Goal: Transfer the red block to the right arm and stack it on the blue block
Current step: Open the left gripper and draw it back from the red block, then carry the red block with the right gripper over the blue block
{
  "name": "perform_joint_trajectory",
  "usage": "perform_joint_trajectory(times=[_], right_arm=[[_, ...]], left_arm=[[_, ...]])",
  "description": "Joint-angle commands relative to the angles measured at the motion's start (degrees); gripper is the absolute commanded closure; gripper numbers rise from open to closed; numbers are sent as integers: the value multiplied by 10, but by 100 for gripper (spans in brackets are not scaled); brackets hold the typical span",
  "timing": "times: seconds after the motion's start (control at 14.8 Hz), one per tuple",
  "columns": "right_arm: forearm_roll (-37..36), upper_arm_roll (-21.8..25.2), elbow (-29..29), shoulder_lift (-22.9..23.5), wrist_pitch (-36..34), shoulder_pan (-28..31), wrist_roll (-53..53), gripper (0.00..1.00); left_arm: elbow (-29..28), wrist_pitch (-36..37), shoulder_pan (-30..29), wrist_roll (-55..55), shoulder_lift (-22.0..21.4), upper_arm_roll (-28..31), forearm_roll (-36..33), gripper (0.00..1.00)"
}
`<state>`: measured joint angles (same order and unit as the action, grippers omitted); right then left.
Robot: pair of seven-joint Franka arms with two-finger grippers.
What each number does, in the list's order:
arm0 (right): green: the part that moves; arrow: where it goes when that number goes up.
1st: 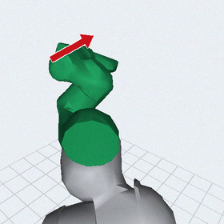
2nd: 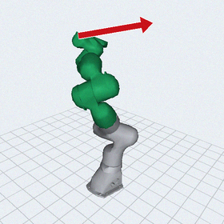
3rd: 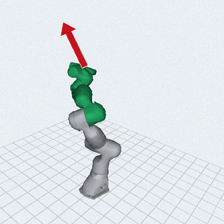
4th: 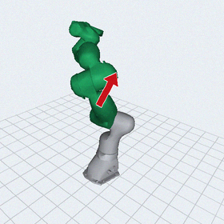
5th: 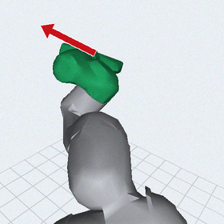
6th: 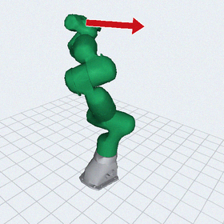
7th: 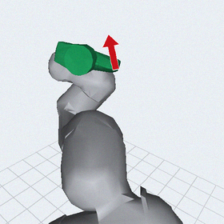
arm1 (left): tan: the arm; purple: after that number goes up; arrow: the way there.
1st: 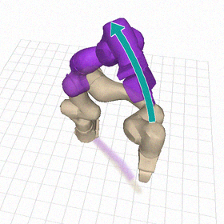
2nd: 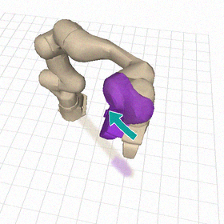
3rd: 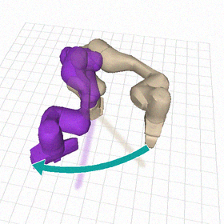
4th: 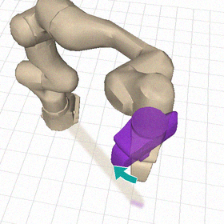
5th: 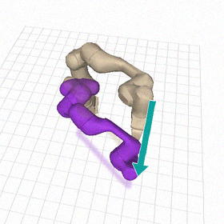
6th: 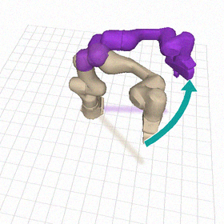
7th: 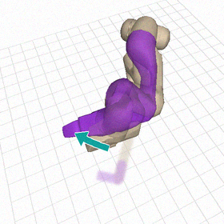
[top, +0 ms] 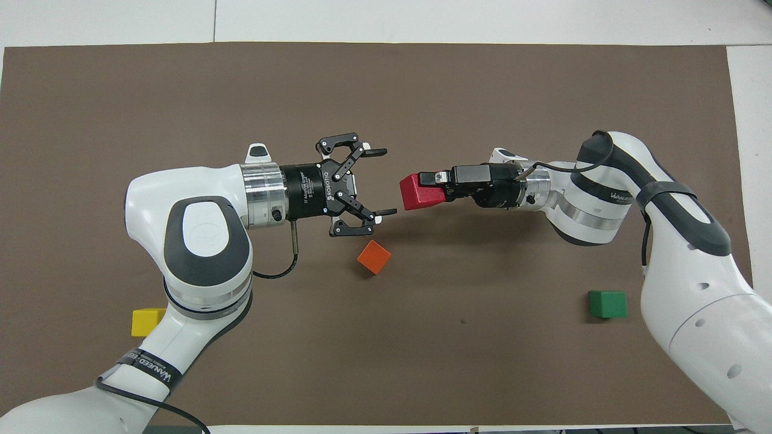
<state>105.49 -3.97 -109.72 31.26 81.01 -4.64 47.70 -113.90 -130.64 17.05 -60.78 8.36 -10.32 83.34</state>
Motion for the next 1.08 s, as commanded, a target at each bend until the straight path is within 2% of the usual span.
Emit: perform_joint_trajectory(times=[0.0, 0.34, 0.61, 0.81, 1.01], right_arm=[[9, -4, -16, -17, 15, 2, -12, 100], [9, -3, -16, -20, 24, 2, -20, 100], [-12, -1, -17, -87, 100, 9, -126, 100], [-66, 0, -8, -132, 183, 7, -202, 100], [-184, 0, 13, -184, 273, 7, -306, 100]], left_arm=[[-11, 48, -41, 35, -10, -1, -39, 0], [-16, 102, -94, 81, -12, -1, -145, 0], [-9, 136, -124, 116, -11, -2, -231, 0], [11, 170, -157, 138, -5, -2, -294, 0], [52, 224, -200, 173, 6, -2, -378, 0]])
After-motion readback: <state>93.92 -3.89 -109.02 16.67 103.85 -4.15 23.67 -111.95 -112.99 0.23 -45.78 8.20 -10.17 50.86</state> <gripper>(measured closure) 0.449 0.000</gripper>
